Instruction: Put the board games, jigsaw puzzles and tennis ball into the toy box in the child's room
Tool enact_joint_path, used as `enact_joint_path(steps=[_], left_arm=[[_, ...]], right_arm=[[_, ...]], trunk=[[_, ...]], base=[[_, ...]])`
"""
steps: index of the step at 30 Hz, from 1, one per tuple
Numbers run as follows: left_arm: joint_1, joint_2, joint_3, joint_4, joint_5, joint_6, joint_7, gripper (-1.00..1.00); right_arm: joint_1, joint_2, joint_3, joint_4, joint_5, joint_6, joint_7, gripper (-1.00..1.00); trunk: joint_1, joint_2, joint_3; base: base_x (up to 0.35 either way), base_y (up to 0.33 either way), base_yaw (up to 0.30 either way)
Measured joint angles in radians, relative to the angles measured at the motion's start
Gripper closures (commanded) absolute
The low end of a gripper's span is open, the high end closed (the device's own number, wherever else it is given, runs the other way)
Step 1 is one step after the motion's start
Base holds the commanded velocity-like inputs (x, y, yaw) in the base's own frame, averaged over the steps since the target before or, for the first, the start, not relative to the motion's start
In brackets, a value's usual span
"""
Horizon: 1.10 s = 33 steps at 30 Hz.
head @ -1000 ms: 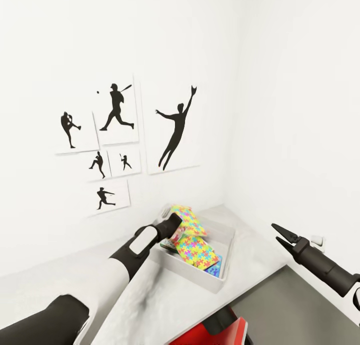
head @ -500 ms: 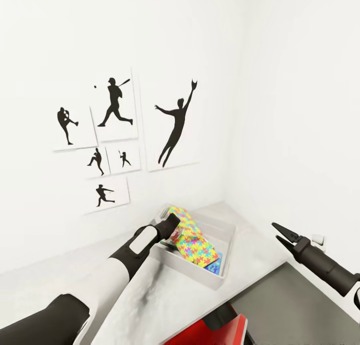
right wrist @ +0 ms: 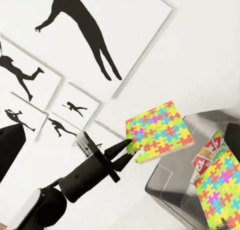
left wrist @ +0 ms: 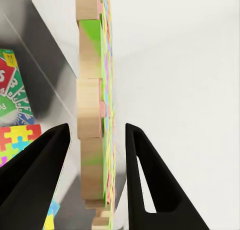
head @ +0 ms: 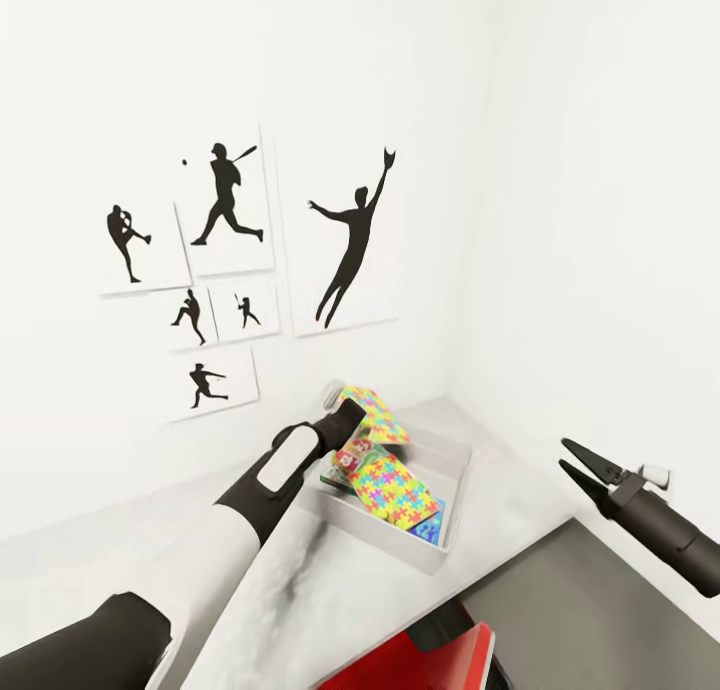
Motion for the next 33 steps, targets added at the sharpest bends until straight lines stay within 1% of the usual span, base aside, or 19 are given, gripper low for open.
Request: enact_joint_path(steps=[3,7,12,17,21,24,25,27,28,29,30,31,33], left_arm=[[0.0,0.0,0.0,-0.01,0.0,-0.002,0.023,1.0],[0.0,0.0,-0.002,-0.013,0.0,-0.006,0.03,1.0],[0.0,0.0,-0.009,-0.013,0.0,-0.008,0.032,1.0],[0.0,0.0,-0.011,-0.014,-0.001,-0.009,0.032,1.0],[0.0,0.0,-0.011,-0.016,-0.001,-0.005,0.032,1.0],[0.0,0.0,-0.015,-0.037,-0.001,0.002,0.031,1.0],[0.001,0.0,-0.032,-0.05,0.0,0.007,0.03,1.0],[0.001,0.0,-0.092,-0.075,0.003,0.012,0.03,1.0],[0.001,0.0,-0.108,-0.081,0.004,0.012,0.03,1.0],[0.001,0.0,-0.132,-0.091,0.01,0.011,0.03,1.0],[0.001,0.0,-0.148,-0.101,0.021,0.01,0.03,1.0],[0.001,0.0,-0.163,-0.112,0.043,0.01,0.03,1.0],[0.002,0.0,-0.171,-0.117,0.063,0.01,0.029,1.0]], right_arm=[[0.0,0.0,-0.009,0.0,0.0,0.013,0.038,-1.0],[0.0,-0.002,-0.011,0.0,0.001,0.017,0.055,-1.0],[0.0,-0.003,-0.014,0.0,0.001,0.019,0.06,-1.0],[0.0,-0.003,-0.029,0.0,0.0,0.02,0.061,-1.0],[0.0,-0.003,-0.033,0.0,0.001,0.021,0.061,-1.0],[0.0,-0.004,-0.034,0.0,0.001,0.021,0.061,-1.0],[0.0,-0.004,-0.034,0.0,0.001,0.021,0.061,-1.0],[0.0,-0.004,-0.035,0.0,0.001,0.021,0.062,-1.0],[0.0,-0.004,-0.035,0.0,0.001,0.021,0.062,-1.0],[0.0,-0.004,-0.035,0.0,0.001,0.021,0.062,-1.0],[0.0,-0.004,-0.035,0.0,0.001,0.021,0.062,-1.0],[0.0,-0.004,-0.035,0.0,0.001,0.021,0.066,-1.0],[0.0,-0.005,-0.035,0.0,0.001,0.021,0.075,-1.0]], trunk=[[0.0,0.0,-0.005],[0.0,0.0,-0.011],[0.0,0.0,-0.02],[0.0,0.0,-0.028],[0.0,0.0,-0.034],[0.0,0.0,-0.039],[0.0,0.0,-0.041],[0.0,0.0,-0.044],[0.0,0.0,-0.046],[0.0,0.0,-0.048],[0.0,0.0,-0.049],[0.0,0.0,-0.051],[0.0,0.0,-0.054]], base=[[0.0,0.0,0.0],[0.0,0.0,0.0],[0.0,0.0,0.0],[0.0,0.0,0.0],[0.0,0.0,0.0],[0.0,0.0,0.0],[0.0,0.0,0.0],[0.0,0.0,0.0],[0.0,0.0,0.0],[0.0,0.0,0.0],[0.0,0.0,0.0],[0.0,0.0,0.0],[0.0,0.0,0.0]])
